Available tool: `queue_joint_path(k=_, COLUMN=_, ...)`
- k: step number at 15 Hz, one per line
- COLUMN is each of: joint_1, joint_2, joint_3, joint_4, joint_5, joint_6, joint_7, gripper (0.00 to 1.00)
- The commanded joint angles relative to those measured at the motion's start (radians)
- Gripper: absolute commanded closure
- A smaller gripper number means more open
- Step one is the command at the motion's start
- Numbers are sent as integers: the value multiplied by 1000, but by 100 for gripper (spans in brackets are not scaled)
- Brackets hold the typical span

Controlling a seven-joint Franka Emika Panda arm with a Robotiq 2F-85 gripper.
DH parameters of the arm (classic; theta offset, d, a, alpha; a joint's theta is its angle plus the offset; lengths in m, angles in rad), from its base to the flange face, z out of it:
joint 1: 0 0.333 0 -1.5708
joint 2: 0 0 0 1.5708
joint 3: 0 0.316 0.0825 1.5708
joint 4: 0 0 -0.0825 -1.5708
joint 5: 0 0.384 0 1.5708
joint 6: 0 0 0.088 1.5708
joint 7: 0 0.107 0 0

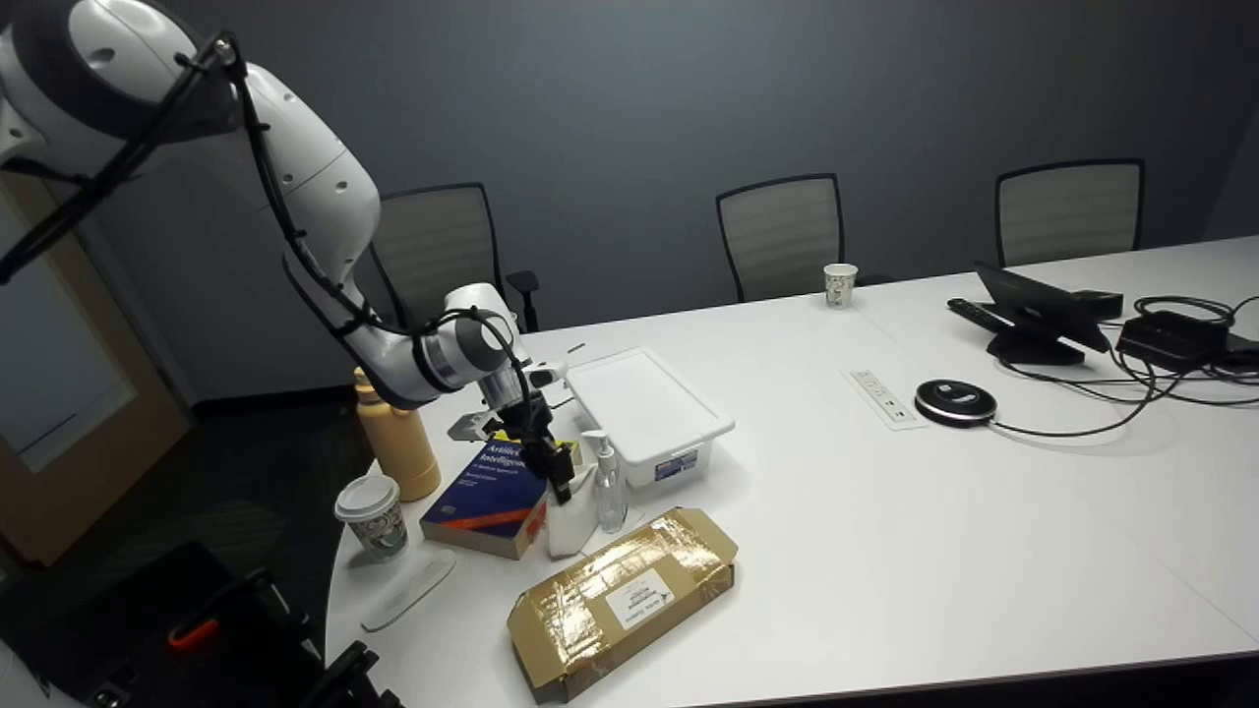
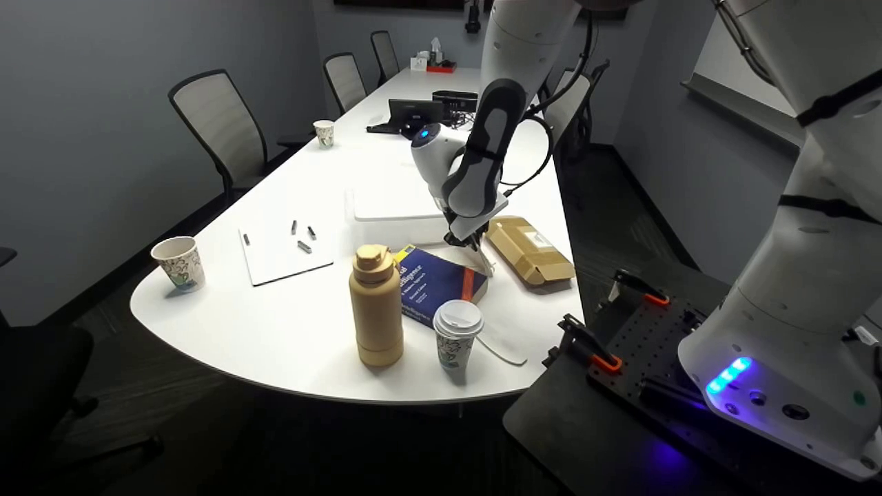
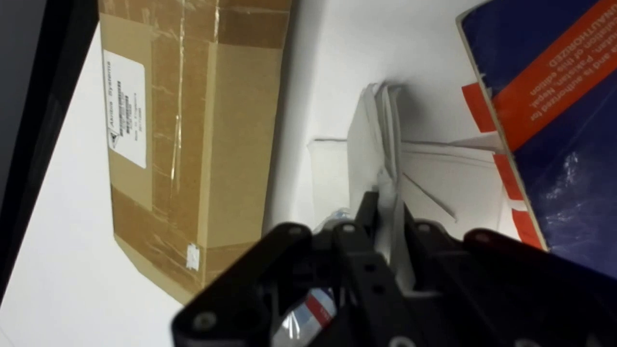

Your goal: Press the spray bottle, wipe it with the tissue then move it to the right

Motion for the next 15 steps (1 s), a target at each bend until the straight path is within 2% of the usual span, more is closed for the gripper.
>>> queue_joint_path(k=1, joint_1=3, joint_2=58, joint_3=-9, joint_4=45, joint_5=-8, joint_6=37, joint_7=-28, gripper=98)
queue_joint_path(k=7, joint_1=-12, joint_2=127, joint_3=7, joint_4=109, joint_5=22, joint_6=60, joint_7=-112, gripper=98)
queue_joint_path(k=15, joint_1=-44, joint_2=158, joint_3=63, joint_4=157, joint_5=101, joint_6=65, joint_7=-266, gripper=98)
